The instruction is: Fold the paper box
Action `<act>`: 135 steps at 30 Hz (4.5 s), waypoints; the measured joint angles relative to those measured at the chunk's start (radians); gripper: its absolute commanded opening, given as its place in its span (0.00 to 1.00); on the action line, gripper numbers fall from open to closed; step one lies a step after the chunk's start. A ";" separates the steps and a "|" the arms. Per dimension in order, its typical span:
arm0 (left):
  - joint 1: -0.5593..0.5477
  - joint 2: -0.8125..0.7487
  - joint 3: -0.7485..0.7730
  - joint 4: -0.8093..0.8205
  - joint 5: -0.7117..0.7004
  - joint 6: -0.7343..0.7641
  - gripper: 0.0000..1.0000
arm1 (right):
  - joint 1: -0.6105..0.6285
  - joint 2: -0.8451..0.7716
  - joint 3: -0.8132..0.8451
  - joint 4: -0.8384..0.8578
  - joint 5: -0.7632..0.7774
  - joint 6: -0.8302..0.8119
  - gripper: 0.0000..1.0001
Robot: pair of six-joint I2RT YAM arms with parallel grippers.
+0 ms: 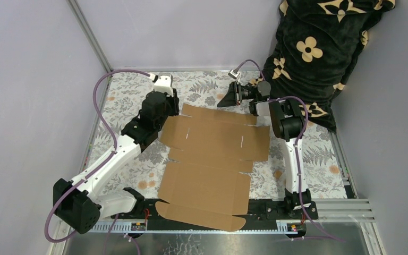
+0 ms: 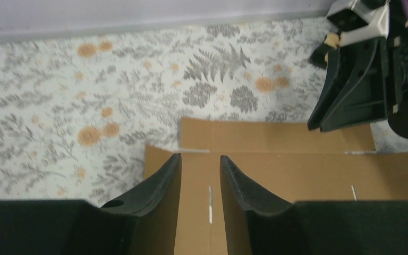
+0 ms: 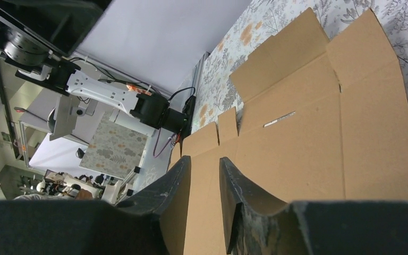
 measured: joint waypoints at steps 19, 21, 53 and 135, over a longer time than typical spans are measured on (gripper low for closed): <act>-0.070 0.038 -0.015 -0.120 -0.001 -0.131 0.42 | 0.009 -0.037 0.395 0.006 -0.056 0.377 0.38; -0.070 0.038 -0.015 -0.120 -0.003 -0.134 0.42 | 0.018 -0.046 0.490 0.007 -0.061 0.418 0.39; -0.167 0.072 0.021 -0.122 -0.012 -0.169 0.43 | -0.386 -0.985 -0.446 -0.614 -0.029 0.040 1.00; -0.177 0.095 -0.217 -0.050 -0.044 -0.362 0.98 | -0.168 -1.004 -0.847 -1.547 1.271 -1.061 0.62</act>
